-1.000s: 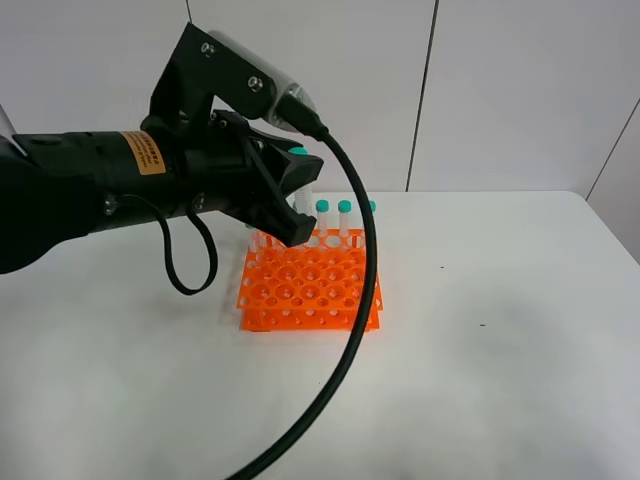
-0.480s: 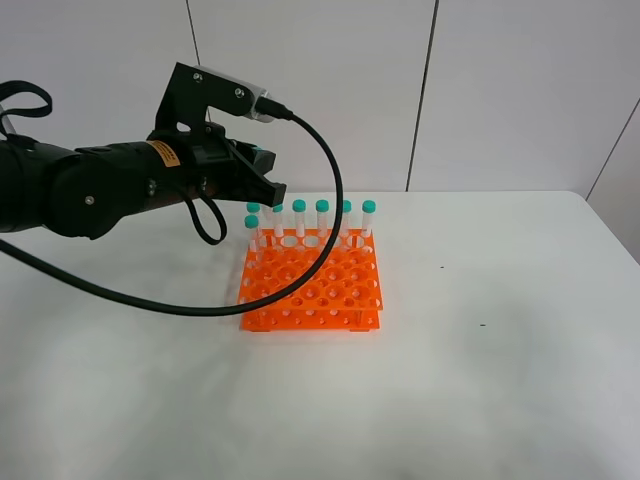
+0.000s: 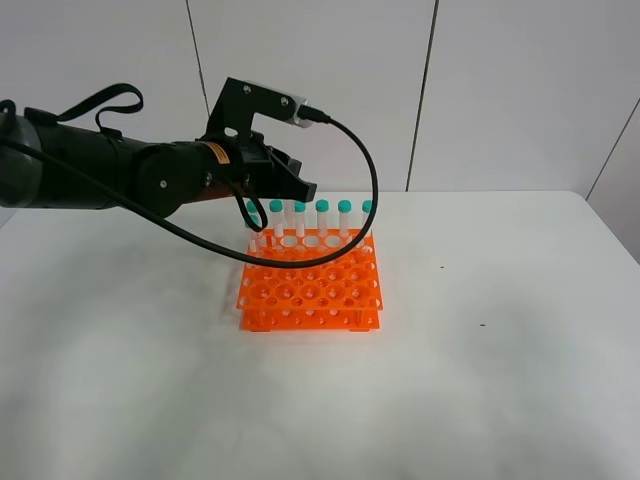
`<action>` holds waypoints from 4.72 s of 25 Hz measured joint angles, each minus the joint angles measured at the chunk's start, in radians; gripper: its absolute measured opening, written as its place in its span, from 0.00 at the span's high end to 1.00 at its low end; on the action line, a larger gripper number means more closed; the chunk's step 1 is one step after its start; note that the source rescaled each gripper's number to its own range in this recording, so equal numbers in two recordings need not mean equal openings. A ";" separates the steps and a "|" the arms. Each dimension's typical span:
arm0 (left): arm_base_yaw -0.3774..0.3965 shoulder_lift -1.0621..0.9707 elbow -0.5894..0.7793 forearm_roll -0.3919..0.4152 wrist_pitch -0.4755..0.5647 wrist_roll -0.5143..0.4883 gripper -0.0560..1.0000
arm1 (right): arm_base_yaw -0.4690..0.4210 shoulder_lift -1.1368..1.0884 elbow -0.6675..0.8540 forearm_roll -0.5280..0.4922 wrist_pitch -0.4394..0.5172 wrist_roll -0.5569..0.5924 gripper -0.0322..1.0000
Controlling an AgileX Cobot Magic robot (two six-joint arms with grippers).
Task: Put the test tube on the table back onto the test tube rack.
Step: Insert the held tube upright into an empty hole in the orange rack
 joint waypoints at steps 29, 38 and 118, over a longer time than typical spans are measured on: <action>0.058 0.099 0.041 0.000 -0.102 0.020 0.94 | 0.000 0.000 0.000 0.002 0.000 0.003 0.00; 0.058 0.100 0.041 0.000 -0.107 0.017 0.94 | 0.000 0.000 0.000 0.004 0.000 0.003 0.00; 0.046 0.218 0.036 -0.002 -0.132 -0.074 0.94 | 0.000 0.000 0.000 0.004 0.000 0.003 0.00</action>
